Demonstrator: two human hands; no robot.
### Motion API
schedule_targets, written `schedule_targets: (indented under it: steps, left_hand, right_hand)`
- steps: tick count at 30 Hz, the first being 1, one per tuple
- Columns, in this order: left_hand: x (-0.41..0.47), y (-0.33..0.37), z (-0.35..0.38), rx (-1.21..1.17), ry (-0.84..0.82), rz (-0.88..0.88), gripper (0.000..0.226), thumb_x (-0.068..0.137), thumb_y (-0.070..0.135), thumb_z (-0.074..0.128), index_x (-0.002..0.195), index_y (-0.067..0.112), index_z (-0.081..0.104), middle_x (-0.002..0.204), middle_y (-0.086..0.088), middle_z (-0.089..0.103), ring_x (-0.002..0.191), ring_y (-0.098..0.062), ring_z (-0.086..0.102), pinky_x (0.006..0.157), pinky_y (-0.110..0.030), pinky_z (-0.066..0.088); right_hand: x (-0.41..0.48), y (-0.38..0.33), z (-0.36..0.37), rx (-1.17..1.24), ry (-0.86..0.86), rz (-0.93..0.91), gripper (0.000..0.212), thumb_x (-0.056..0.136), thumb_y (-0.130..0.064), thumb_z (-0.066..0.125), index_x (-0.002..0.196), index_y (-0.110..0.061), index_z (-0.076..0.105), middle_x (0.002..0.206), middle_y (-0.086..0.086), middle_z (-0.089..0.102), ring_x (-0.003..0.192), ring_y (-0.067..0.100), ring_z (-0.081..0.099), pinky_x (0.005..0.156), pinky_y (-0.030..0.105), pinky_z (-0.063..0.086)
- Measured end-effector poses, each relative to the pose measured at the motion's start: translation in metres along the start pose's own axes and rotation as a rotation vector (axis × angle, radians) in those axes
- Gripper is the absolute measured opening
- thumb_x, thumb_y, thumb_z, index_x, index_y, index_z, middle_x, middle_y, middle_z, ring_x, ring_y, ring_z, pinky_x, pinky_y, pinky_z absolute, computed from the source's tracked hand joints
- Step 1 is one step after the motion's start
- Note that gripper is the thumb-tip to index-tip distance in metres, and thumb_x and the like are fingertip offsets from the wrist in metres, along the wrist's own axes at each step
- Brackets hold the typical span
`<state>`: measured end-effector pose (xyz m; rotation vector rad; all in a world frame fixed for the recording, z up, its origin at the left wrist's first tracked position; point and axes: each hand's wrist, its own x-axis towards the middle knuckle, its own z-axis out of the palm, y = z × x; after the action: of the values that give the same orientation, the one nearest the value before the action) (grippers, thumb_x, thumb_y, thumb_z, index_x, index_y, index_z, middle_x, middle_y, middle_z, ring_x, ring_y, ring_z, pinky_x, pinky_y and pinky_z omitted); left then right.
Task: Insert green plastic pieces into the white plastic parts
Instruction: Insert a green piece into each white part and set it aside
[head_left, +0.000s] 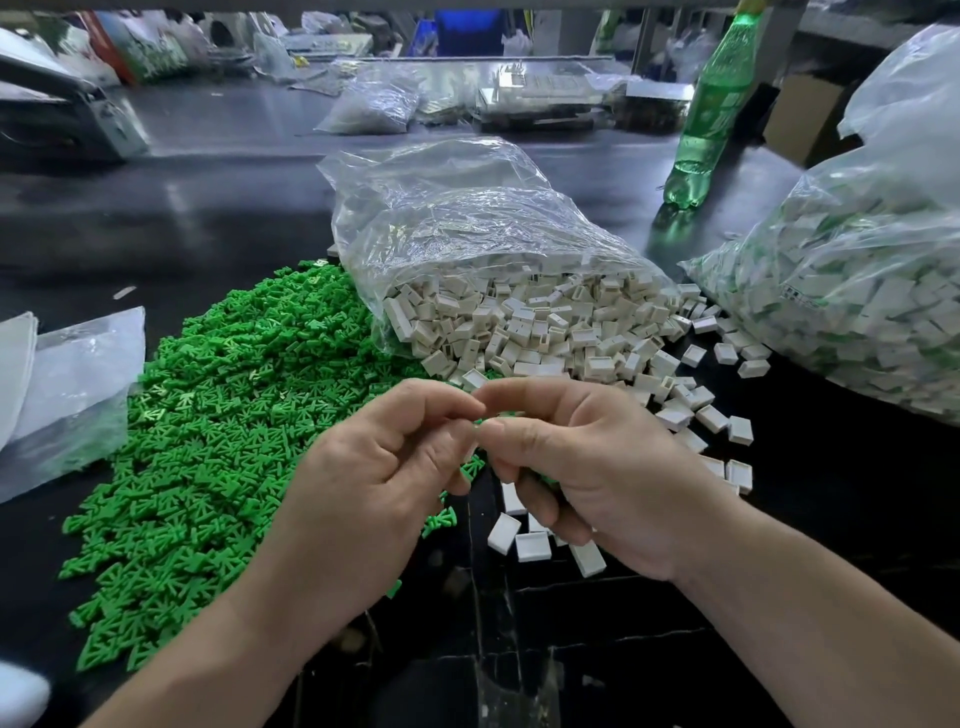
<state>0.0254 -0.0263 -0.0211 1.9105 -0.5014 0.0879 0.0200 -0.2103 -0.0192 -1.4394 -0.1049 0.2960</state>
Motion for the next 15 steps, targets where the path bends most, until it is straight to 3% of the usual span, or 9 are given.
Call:
schedule_targets:
  steps: [5, 7, 10, 12, 15]
  left_hand:
    - [0.002, 0.006, -0.001, -0.103, 0.088, 0.015, 0.011, 0.087, 0.036, 0.063, 0.098, 0.034, 0.061, 0.076, 0.003, 0.071, 0.060, -0.008, 0.068, 0.051, -0.016, 0.052]
    - [0.002, 0.006, 0.000, -0.100, 0.123, 0.028, 0.008, 0.089, 0.035, 0.064, 0.093, 0.031, 0.059, 0.074, 0.004, 0.072, 0.058, -0.007, 0.068, 0.049, -0.016, 0.051]
    - [0.001, 0.005, 0.003, -0.060, 0.098, 0.072, 0.007, 0.092, 0.035, 0.063, 0.095, 0.028, 0.062, 0.077, 0.007, 0.073, 0.065, -0.008, 0.070, 0.052, -0.017, 0.053]
    - [0.001, 0.002, 0.001, 0.052, 0.082, 0.109, 0.010, 0.092, 0.038, 0.062, 0.097, 0.030, 0.064, 0.081, 0.013, 0.072, 0.069, -0.005, 0.070, 0.055, -0.013, 0.051]
    - [0.004, -0.005, -0.013, 0.373, -0.016, 0.129, 0.017, 0.089, 0.050, 0.063, 0.093, 0.034, 0.066, 0.088, 0.020, 0.064, 0.078, 0.000, 0.064, 0.062, -0.012, 0.049]
  right_hand:
    - [-0.001, -0.001, 0.001, -0.027, -0.038, -0.033, 0.020, 0.086, -0.038, 0.075, 0.097, -0.022, 0.077, 0.072, 0.003, 0.062, 0.046, 0.009, 0.049, 0.035, 0.017, 0.034]
    - [-0.001, 0.000, 0.001, -0.026, -0.040, -0.032, 0.018, 0.090, -0.033, 0.072, 0.094, -0.016, 0.076, 0.074, 0.007, 0.062, 0.045, 0.011, 0.048, 0.035, 0.017, 0.033]
    - [-0.001, 0.000, 0.003, -0.038, -0.009, -0.048, 0.009, 0.089, -0.024, 0.068, 0.089, -0.021, 0.076, 0.070, 0.001, 0.062, 0.043, 0.010, 0.047, 0.034, 0.017, 0.032]
    - [0.000, -0.003, -0.002, 0.028, 0.027, -0.027, 0.010, 0.084, -0.018, 0.065, 0.083, -0.021, 0.074, 0.068, 0.002, 0.060, 0.041, 0.011, 0.046, 0.033, 0.017, 0.031]
    - [0.004, -0.010, -0.015, 0.320, -0.013, -0.007, 0.009, 0.078, -0.013, 0.058, 0.078, -0.016, 0.066, 0.070, 0.005, 0.057, 0.041, 0.010, 0.047, 0.031, 0.015, 0.032]
